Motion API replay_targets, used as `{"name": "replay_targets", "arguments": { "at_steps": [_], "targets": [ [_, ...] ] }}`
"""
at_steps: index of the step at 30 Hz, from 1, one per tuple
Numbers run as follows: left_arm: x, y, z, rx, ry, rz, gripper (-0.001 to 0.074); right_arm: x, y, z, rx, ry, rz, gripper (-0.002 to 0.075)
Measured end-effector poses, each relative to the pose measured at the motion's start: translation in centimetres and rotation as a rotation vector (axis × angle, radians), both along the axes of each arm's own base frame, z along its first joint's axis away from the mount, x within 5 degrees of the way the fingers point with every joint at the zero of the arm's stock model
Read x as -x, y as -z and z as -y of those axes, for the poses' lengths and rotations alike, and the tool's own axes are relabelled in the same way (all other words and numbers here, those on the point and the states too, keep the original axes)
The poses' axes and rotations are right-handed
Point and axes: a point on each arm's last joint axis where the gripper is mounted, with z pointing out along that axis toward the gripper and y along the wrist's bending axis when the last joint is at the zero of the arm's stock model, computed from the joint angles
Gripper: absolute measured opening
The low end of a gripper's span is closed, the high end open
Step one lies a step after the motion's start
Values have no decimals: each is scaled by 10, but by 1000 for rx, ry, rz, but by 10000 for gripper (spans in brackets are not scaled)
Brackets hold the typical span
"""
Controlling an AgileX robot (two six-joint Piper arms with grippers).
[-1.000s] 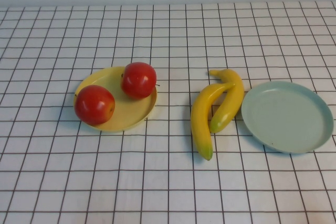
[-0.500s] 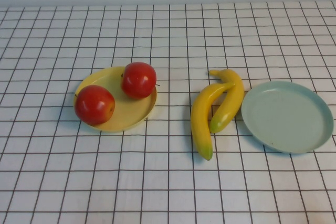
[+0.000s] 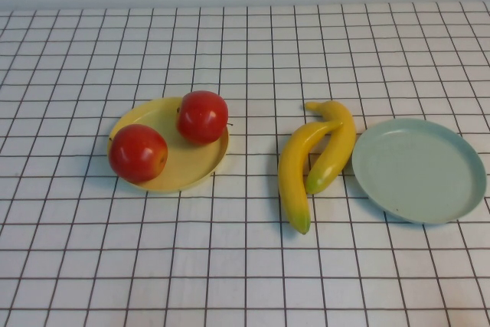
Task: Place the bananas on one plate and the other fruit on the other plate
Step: Put another type of fruit in the right plate
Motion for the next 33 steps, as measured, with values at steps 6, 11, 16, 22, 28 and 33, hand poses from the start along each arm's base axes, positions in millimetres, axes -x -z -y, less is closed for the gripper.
{"name": "replay_targets", "arguments": {
  "at_steps": [6, 11, 16, 22, 28, 33],
  "targets": [
    [0, 0, 0, 0, 0, 0, -2, 0, 0, 0, 0, 0, 0, -16],
    [0, 0, 0, 0, 0, 0, -2, 0, 0, 0, 0, 0, 0, -16],
    [0, 0, 0, -2, 1, 0, -2, 0, 0, -1, -21, -2, -2, -16],
    [0, 0, 0, -4, 0, 0, -2, 0, -13, -13, -586, -1, 8, -16],
    [0, 0, 0, -5, 0, 0, -2, -2, -23, -12, -858, 31, 50, -16],
    [0, 0, 0, -5, 0, 0, -2, -2, -23, -12, -818, 22, 60, -16]
  ]
}}
